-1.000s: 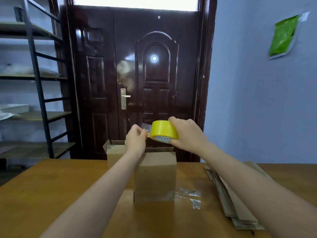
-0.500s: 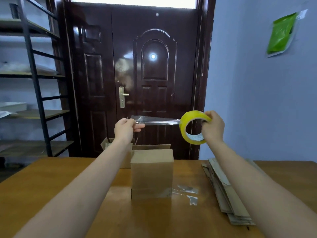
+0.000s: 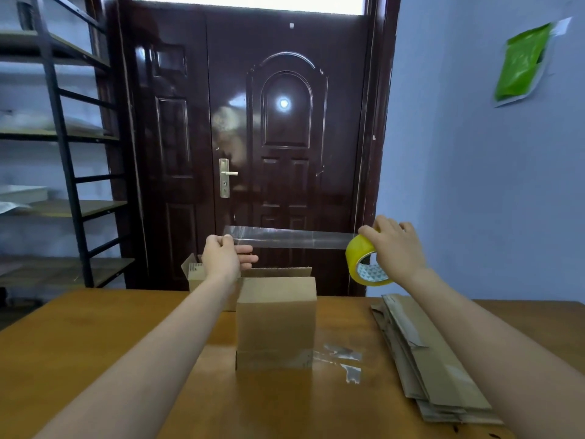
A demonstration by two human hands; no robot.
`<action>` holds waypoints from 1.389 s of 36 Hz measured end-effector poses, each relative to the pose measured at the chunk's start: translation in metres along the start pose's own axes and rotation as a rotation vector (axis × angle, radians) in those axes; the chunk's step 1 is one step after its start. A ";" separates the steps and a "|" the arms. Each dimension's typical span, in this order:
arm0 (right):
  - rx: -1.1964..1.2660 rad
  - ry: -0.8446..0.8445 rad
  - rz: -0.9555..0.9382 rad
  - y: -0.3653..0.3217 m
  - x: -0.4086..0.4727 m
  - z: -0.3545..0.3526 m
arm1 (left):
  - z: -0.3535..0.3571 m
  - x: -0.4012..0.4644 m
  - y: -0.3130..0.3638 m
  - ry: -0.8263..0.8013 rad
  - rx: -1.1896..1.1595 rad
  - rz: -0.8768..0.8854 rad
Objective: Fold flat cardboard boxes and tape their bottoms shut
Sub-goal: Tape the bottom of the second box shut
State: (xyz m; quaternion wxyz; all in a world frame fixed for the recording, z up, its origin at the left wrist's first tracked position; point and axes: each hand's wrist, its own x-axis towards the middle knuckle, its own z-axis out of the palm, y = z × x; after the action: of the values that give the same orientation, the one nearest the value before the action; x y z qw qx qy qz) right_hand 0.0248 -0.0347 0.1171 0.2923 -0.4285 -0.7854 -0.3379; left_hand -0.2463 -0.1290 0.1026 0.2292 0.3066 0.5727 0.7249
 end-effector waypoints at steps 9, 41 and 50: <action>0.105 -0.096 0.032 -0.011 0.005 0.012 | 0.012 0.006 0.002 0.050 -0.348 -0.353; 0.227 -0.317 0.081 -0.026 -0.019 0.030 | 0.005 -0.001 -0.010 -0.019 -0.242 -0.474; 0.230 -0.336 0.055 -0.047 -0.024 0.037 | -0.008 0.002 -0.016 0.084 -0.505 -0.561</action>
State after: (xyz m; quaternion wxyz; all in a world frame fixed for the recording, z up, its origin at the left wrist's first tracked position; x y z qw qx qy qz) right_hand -0.0112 -0.0355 0.0638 0.2134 -0.4639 -0.8444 -0.1619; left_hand -0.2535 -0.1296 0.0862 0.4635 0.0418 0.4467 0.7641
